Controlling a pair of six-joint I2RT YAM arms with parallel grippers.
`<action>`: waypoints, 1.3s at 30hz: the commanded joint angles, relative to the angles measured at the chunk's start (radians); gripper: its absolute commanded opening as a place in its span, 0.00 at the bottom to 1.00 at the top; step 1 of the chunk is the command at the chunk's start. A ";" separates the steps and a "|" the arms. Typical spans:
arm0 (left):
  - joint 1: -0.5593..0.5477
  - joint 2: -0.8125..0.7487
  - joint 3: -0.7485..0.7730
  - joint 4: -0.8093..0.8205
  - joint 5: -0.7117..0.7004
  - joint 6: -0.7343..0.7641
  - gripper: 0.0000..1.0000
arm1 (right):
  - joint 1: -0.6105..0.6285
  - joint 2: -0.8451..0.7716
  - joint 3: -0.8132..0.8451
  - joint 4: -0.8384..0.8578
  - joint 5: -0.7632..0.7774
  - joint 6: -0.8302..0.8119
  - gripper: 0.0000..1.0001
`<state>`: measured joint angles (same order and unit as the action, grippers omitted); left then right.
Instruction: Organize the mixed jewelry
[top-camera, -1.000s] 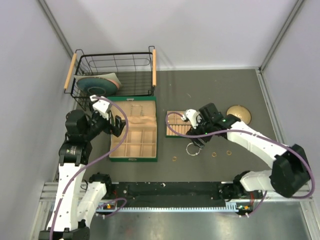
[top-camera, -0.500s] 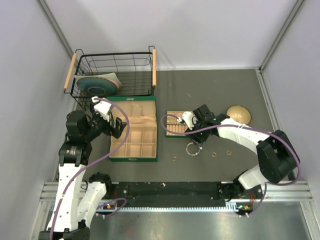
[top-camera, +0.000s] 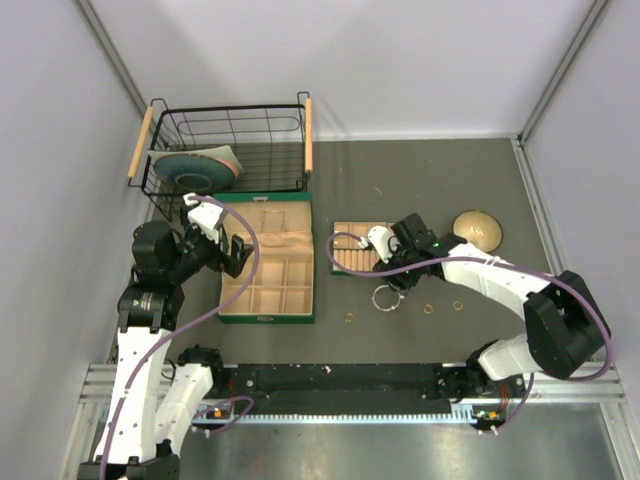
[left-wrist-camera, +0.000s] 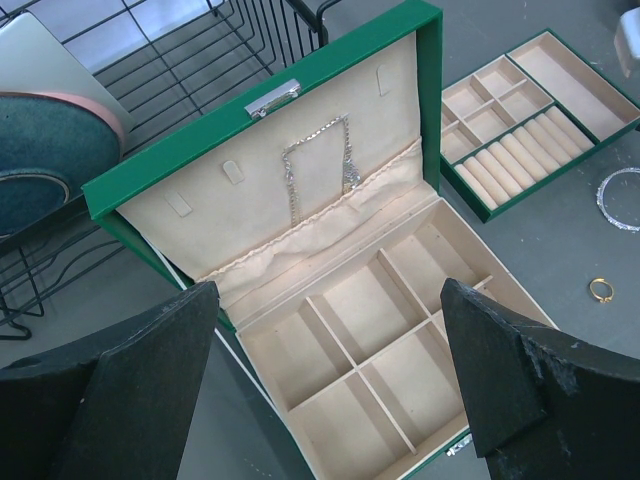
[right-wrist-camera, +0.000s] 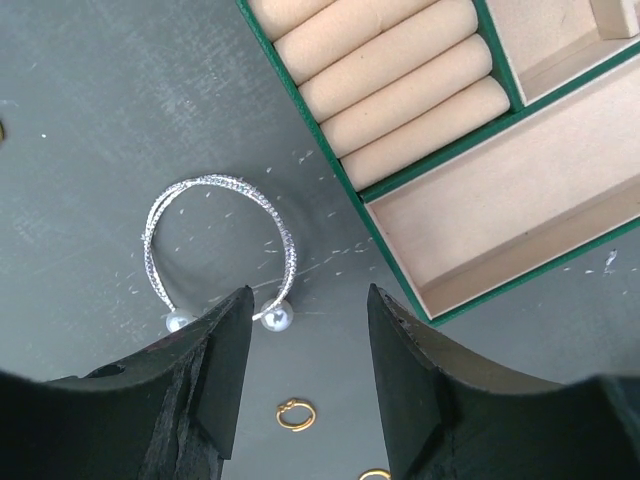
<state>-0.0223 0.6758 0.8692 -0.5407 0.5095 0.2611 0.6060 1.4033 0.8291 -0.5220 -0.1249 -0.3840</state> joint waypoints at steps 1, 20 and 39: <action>0.002 -0.015 -0.004 0.027 0.023 0.001 0.99 | 0.012 -0.006 -0.001 0.011 -0.001 -0.004 0.50; 0.002 -0.022 -0.016 0.016 0.004 0.027 0.99 | 0.058 0.135 0.028 0.042 0.036 -0.004 0.37; 0.016 -0.009 -0.007 0.085 -0.195 -0.095 0.99 | 0.132 0.091 0.332 -0.145 0.053 -0.027 0.00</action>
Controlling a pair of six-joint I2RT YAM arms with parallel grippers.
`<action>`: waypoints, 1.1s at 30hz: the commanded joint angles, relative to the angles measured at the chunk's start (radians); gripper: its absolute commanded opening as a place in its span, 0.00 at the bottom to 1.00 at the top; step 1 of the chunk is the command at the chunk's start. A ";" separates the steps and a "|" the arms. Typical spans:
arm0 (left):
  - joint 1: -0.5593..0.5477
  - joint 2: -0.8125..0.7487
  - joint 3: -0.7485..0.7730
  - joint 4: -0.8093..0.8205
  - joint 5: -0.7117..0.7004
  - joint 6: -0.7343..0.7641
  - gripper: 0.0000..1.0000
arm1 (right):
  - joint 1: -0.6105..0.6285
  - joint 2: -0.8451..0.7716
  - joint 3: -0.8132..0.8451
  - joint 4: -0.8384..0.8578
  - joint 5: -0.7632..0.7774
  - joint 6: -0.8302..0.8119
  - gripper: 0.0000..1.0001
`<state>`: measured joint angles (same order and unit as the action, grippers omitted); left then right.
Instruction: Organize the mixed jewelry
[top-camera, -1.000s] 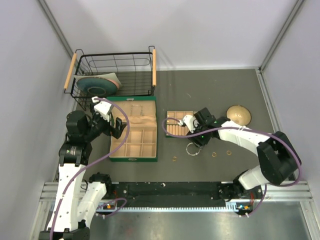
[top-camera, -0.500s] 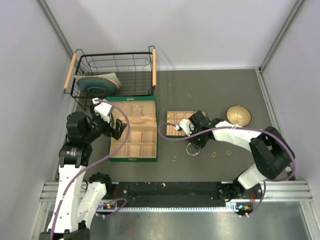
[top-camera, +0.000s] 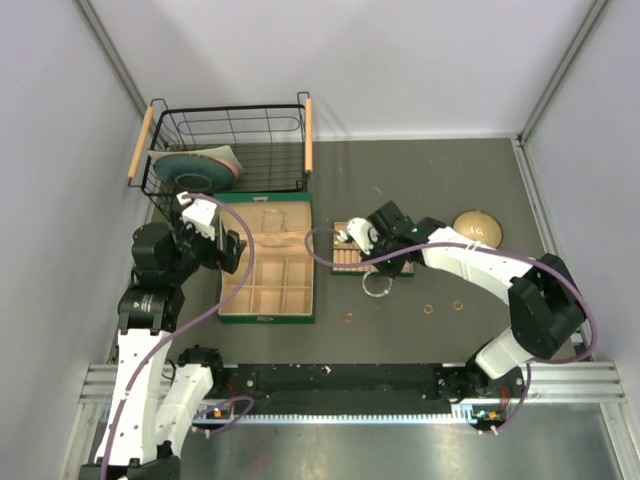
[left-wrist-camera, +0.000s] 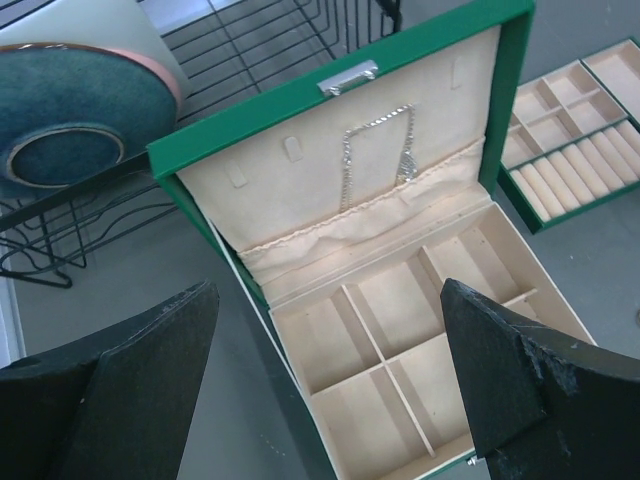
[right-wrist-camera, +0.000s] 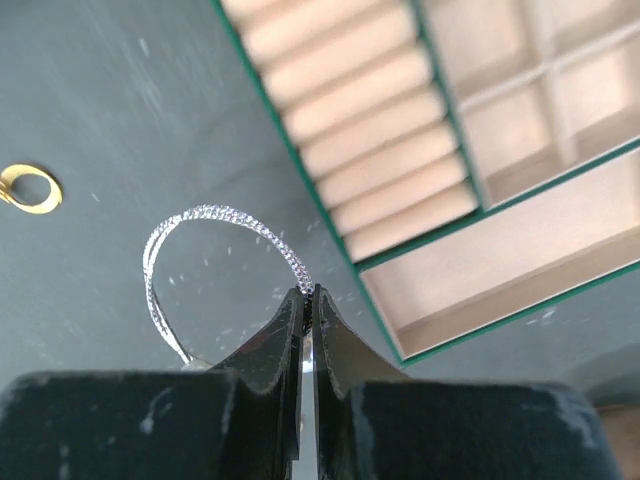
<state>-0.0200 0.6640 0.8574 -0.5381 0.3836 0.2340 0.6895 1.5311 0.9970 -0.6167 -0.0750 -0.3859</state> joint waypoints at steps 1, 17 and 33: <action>0.012 0.005 0.005 0.090 -0.078 -0.079 0.99 | 0.059 -0.020 0.193 -0.070 0.001 -0.025 0.00; 0.088 0.029 -0.011 0.135 -0.167 -0.136 0.99 | 0.243 0.313 0.673 -0.110 0.050 -0.013 0.00; 0.107 0.006 -0.027 0.158 -0.317 -0.153 0.99 | 0.277 0.535 0.827 -0.064 0.041 0.012 0.00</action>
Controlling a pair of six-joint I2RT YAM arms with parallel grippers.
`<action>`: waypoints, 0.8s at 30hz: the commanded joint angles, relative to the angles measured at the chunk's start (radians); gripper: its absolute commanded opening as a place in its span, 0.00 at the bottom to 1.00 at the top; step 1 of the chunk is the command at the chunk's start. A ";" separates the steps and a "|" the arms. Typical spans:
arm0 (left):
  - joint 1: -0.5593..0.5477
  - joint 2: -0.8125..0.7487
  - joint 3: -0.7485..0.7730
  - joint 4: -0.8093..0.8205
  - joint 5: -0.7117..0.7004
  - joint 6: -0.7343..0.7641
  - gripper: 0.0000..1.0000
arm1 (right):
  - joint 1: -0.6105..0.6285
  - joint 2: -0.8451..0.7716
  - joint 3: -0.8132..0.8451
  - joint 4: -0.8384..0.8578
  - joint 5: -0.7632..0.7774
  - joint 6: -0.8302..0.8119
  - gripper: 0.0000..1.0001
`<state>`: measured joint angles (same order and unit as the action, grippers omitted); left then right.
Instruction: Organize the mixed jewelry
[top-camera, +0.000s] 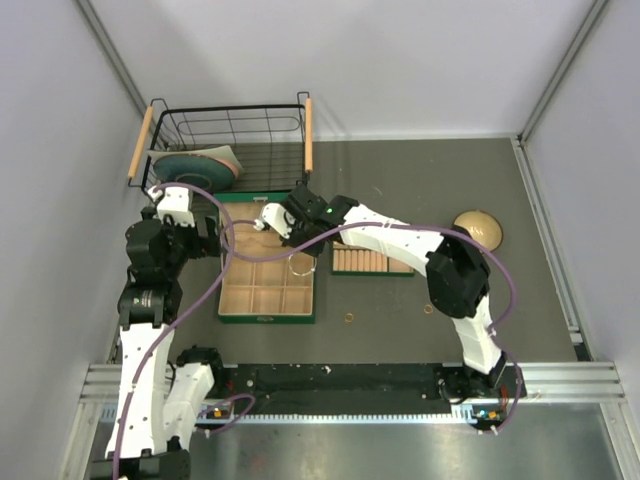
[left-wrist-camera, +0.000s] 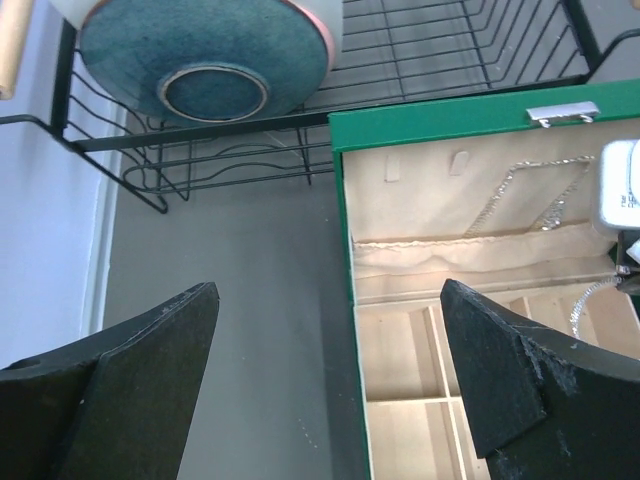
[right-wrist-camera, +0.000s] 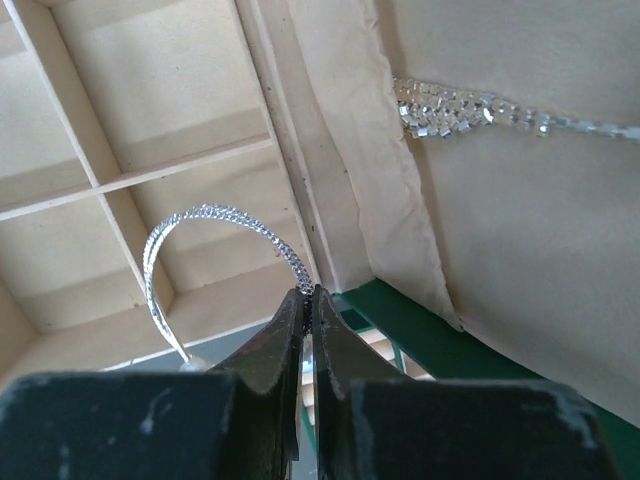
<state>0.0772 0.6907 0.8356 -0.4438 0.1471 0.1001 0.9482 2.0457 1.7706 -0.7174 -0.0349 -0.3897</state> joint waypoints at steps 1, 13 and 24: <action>0.009 -0.020 -0.006 0.065 -0.092 -0.020 0.99 | 0.018 0.025 0.053 0.041 0.001 0.017 0.00; 0.018 -0.036 -0.007 0.076 -0.276 -0.037 0.99 | 0.038 0.074 0.067 0.068 0.032 0.032 0.00; 0.016 -0.037 -0.012 0.080 -0.284 -0.034 0.99 | 0.058 0.084 0.067 0.072 0.061 0.009 0.00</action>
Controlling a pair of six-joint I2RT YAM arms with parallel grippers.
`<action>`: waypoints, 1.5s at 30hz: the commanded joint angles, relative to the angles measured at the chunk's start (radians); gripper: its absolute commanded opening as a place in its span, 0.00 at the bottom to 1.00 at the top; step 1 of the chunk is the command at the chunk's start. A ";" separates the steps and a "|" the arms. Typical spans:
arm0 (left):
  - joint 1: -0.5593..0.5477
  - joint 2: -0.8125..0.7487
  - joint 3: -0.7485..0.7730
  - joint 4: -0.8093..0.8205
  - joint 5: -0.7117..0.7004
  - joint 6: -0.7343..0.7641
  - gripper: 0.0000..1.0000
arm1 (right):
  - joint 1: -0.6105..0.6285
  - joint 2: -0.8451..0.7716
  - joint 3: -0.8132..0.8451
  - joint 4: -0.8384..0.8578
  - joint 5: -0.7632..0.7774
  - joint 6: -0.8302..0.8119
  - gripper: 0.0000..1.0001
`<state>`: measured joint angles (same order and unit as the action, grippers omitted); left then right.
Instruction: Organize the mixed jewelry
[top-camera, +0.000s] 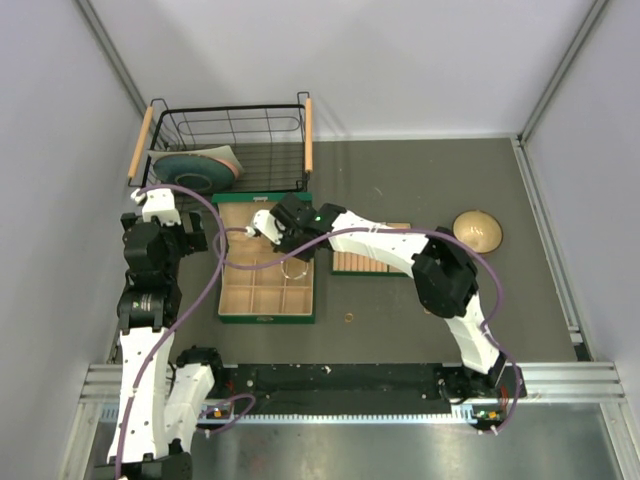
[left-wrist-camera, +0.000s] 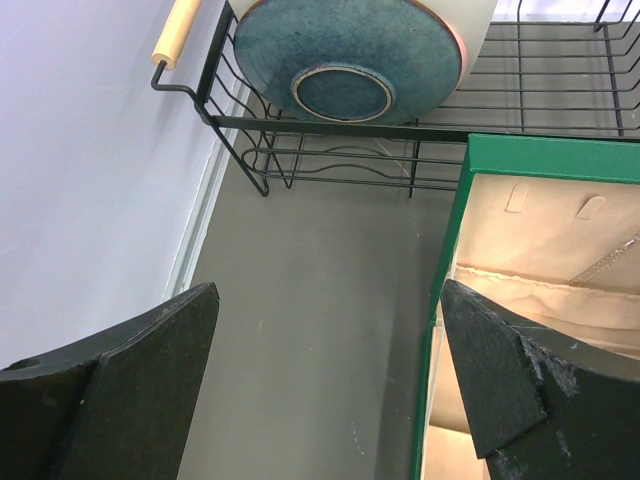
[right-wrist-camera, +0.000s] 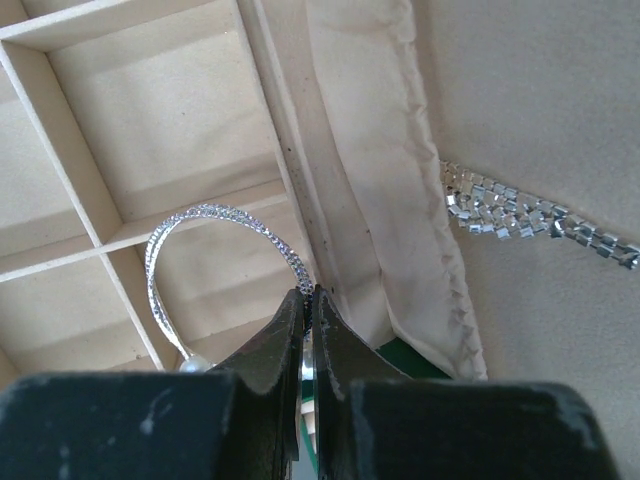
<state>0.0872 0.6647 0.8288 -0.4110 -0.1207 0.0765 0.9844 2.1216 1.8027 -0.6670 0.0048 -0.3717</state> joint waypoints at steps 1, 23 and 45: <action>0.006 -0.013 -0.003 0.047 -0.016 -0.011 0.99 | 0.022 0.008 0.032 0.021 0.021 -0.013 0.00; 0.008 -0.010 -0.002 0.044 -0.011 -0.012 0.99 | 0.022 0.006 -0.075 0.021 0.132 -0.125 0.00; 0.006 -0.014 -0.003 0.041 -0.008 -0.006 0.99 | 0.022 -0.009 -0.134 0.021 0.253 -0.171 0.26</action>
<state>0.0879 0.6632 0.8280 -0.4110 -0.1215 0.0765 1.0172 2.1220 1.6604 -0.6331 0.2058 -0.5331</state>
